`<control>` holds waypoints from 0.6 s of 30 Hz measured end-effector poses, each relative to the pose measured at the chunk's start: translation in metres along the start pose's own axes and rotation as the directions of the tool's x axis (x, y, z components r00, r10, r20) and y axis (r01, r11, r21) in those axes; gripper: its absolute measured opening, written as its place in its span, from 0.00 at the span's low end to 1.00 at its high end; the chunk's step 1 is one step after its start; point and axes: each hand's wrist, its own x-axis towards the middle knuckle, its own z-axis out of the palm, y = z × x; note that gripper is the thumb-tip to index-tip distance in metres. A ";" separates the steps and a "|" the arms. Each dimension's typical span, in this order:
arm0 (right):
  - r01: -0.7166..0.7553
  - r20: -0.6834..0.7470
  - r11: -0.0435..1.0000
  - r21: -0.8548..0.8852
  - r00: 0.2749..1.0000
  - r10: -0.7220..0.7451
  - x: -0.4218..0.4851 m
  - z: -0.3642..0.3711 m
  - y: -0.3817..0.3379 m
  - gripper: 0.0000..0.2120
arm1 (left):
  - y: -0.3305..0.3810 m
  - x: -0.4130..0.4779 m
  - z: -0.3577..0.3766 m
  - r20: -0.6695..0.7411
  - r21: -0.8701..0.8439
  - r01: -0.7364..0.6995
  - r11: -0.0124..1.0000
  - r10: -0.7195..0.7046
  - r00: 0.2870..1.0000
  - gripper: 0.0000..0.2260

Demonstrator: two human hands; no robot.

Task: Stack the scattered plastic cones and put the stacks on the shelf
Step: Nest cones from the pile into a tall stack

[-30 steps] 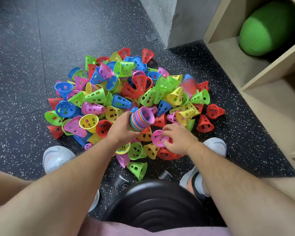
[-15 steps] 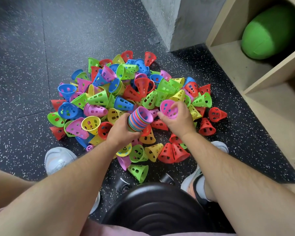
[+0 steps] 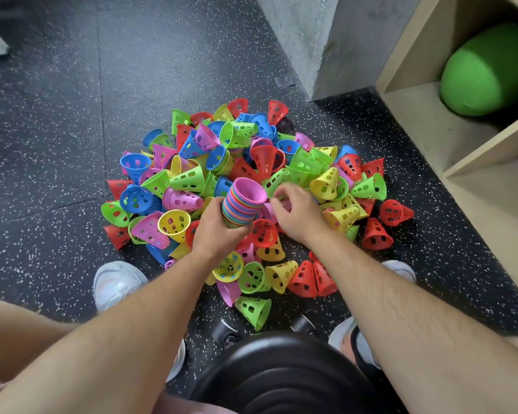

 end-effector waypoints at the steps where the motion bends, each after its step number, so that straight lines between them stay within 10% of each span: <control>1: 0.057 0.083 0.994 -0.092 0.995 -0.049 -0.005 0.005 0.007 0.09 | -0.002 -0.001 -0.001 0.002 0.001 0.002 1.000 -0.002 1.000 0.26; 9: 0.178 0.316 0.898 -0.402 0.948 -0.046 -0.016 0.040 0.021 0.23 | -0.008 -0.004 -0.003 0.029 0.015 -0.016 1.000 0.015 0.999 0.29; 18: -0.020 -0.183 0.990 -0.142 0.983 -0.006 -0.002 0.011 0.020 0.28 | -0.010 -0.003 -0.002 0.043 0.021 -0.002 1.000 0.001 0.999 0.30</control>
